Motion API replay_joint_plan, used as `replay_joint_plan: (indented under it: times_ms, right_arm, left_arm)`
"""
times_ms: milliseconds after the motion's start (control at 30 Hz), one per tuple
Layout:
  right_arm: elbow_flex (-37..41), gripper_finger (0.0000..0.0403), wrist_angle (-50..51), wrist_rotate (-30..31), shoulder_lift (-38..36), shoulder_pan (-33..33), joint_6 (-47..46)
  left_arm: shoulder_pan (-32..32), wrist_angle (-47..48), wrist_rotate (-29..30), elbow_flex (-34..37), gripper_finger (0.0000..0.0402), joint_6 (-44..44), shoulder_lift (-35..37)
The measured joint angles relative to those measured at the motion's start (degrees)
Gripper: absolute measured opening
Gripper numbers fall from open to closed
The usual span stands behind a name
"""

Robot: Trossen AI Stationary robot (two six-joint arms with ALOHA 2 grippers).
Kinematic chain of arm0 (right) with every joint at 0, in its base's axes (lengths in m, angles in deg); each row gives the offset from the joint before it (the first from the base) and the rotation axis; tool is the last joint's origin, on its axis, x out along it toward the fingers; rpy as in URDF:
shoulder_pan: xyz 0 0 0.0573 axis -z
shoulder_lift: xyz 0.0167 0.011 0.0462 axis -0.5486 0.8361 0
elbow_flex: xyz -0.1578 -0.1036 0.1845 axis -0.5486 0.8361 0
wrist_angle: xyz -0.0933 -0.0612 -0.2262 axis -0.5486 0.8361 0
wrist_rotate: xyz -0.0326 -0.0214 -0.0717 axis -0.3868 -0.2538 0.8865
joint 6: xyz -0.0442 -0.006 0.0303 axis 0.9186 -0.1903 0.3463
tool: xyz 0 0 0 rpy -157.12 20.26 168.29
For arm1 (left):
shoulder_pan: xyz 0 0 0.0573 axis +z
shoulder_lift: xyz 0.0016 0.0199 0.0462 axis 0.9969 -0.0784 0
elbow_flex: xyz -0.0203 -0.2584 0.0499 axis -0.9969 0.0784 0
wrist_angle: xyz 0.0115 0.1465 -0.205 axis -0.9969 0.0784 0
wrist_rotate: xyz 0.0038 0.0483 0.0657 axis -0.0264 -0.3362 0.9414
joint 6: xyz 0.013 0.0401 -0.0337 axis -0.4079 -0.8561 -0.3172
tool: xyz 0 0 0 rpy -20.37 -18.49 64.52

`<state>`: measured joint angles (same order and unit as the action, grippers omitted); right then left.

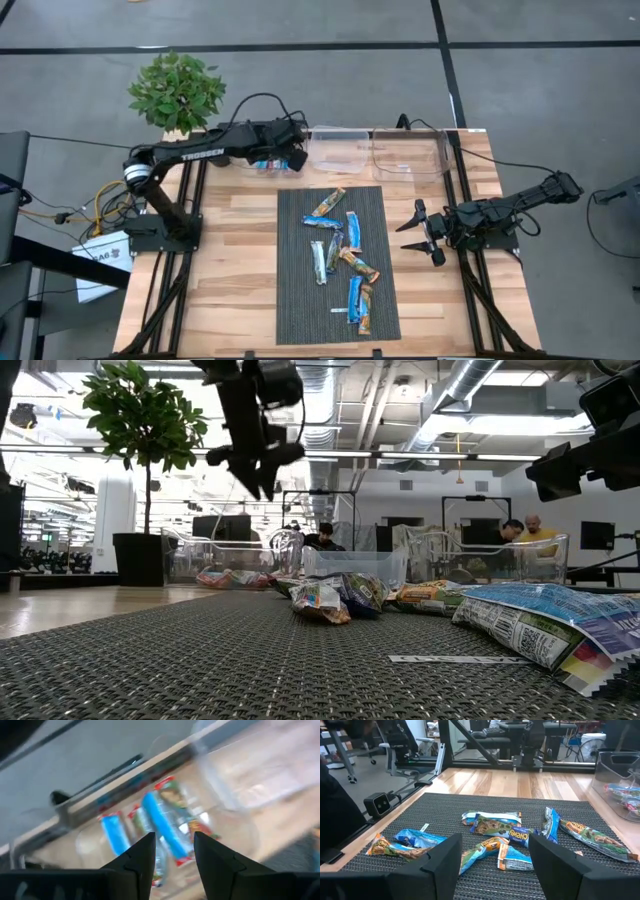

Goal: Pick and place Granola Bars by type
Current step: Put the blue granola bar into the middle transparent bin

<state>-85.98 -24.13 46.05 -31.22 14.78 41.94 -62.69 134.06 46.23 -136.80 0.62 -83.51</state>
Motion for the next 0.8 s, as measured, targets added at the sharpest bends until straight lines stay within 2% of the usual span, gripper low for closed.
replay_joint_plan:
  times_ms: [67,167,367,467,633,800]
  right_arm:
    - [0.0,0.0221,0.0,0.0,0.0,0.0,0.0]
    - [0.0,0.0221,0.0,0.0,0.0,0.0,0.0]
    - [0.0,0.0221,0.0,0.0,0.0,0.0,0.0]
    - [0.0,0.0221,0.0,0.0,0.0,0.0,0.0]
    - [0.0,0.0221,0.0,0.0,0.0,0.0,0.0]
    - [0.0,0.0221,0.0,0.0,0.0,0.0,0.0]
  left_arm:
    - [-1.7,-1.3,-1.5,0.0,0.0128,-3.2,1.2]
    - [-4.5,-4.1,-6.8,0.0,0.0128,-10.8,2.3]
    - [-10.2,-10.1,-26.3,0.0,0.0128,-30.0,2.7]
    - [-12.9,-12.4,-33.0,0.0,0.0128,-37.6,2.7]
    - [-15.4,-13.7,-32.1,0.0,0.0128,-41.7,2.7]
    - [-15.8,-14.1,-29.1,0.0,0.0128,-37.0,2.7]
